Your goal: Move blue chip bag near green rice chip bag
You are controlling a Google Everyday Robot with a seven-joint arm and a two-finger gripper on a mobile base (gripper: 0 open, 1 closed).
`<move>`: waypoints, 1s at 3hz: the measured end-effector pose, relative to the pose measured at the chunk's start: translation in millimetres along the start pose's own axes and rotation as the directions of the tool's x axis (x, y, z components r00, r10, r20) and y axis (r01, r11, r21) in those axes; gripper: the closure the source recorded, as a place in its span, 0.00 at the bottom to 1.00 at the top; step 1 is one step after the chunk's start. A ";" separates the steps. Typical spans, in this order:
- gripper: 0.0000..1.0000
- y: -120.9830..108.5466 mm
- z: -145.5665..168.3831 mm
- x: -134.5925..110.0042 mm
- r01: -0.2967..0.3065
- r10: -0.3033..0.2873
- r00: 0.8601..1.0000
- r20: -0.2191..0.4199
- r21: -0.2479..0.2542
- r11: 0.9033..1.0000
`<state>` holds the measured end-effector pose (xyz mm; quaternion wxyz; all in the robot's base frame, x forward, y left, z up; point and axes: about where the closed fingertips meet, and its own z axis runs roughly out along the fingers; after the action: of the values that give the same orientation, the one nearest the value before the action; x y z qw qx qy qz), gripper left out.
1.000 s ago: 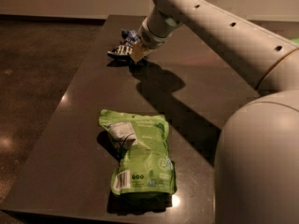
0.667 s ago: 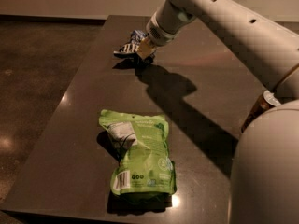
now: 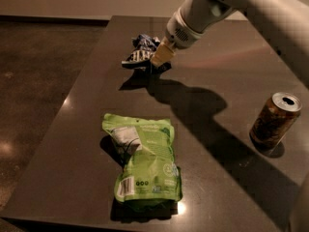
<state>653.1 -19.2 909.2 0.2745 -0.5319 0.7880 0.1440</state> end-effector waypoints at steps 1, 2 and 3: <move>1.00 32.5 -23.8 18.6 0.087 -0.087 0.996 0.006 -0.073 0.994; 1.00 63.6 -42.9 33.9 0.136 -0.135 0.991 0.015 -0.127 0.983; 1.00 90.6 -49.7 45.1 0.171 -0.170 0.985 0.022 -0.178 0.969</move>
Offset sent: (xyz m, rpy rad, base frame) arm -0.1288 -0.0387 0.0177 0.0099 0.0435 0.2677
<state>543.3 -43.7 917.0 0.2394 -0.6197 0.7223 0.1921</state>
